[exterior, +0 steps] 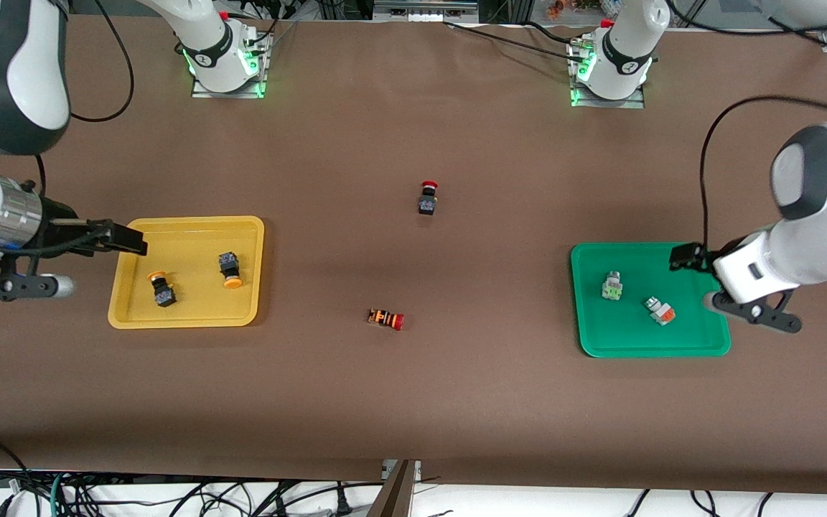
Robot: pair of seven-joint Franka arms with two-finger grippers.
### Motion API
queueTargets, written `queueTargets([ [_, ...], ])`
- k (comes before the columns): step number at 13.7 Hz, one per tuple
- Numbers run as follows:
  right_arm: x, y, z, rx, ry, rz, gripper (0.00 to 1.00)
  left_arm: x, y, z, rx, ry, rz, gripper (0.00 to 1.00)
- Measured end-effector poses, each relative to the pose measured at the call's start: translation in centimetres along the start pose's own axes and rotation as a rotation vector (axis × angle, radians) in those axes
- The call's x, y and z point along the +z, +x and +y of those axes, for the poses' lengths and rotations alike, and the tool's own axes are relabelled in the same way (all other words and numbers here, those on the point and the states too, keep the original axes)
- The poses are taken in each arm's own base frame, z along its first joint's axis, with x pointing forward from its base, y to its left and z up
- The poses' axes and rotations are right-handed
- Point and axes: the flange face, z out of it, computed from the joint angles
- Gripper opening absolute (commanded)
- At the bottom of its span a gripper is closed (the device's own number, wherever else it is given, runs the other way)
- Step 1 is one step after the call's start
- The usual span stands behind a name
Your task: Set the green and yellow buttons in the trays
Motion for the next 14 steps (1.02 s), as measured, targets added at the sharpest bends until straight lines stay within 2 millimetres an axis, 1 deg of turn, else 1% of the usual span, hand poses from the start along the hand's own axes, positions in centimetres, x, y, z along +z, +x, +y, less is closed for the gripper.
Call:
queueTargets([
  [1,-1.1,-0.7,0.8,0.008,-0.001,0.009,0.94,-2.5,-0.9,0.7,0.006,-0.001,-0.004,1.0],
  [3,-3.2,-2.4,3.0,0.024,-0.028,0.027,0.94,-6.9,-2.4,1.8,0.007,0.006,0.018,1.0],
  [4,-4.0,-3.4,3.9,0.024,-0.058,0.037,0.94,-8.6,-3.4,2.1,-0.025,0.01,0.039,1.0],
  [6,-5.0,-5.2,4.5,0.01,-0.092,0.064,0.94,-11.0,-6.0,2.5,-0.135,0.016,0.079,1.0],
  [7,-5.0,-6.0,4.8,0.008,-0.092,0.07,0.94,-11.5,-7.3,2.7,-0.169,0.031,0.107,1.0],
  [8,-4.8,-6.8,5.6,0.014,-0.087,0.075,0.94,-11.7,-8.5,2.9,-0.184,0.055,0.131,1.0],
  [10,-4.6,-8.4,7.4,0.031,-0.076,0.089,0.94,-11.3,-10.3,3.7,-0.194,0.084,0.14,1.0],
  [11,-4.9,-9.1,7.7,0.028,-0.073,0.095,0.94,-10.9,-10.7,4.0,-0.195,0.086,0.133,1.0],
  [13,-5.7,-10.1,7.7,0.025,-0.074,0.111,0.94,-9.9,-10.6,4.1,-0.195,0.084,0.116,1.0],
  [14,-5.9,-10.4,7.7,0.025,-0.074,0.113,0.94,-9.8,-10.5,4.1,-0.196,0.084,0.117,1.0],
])
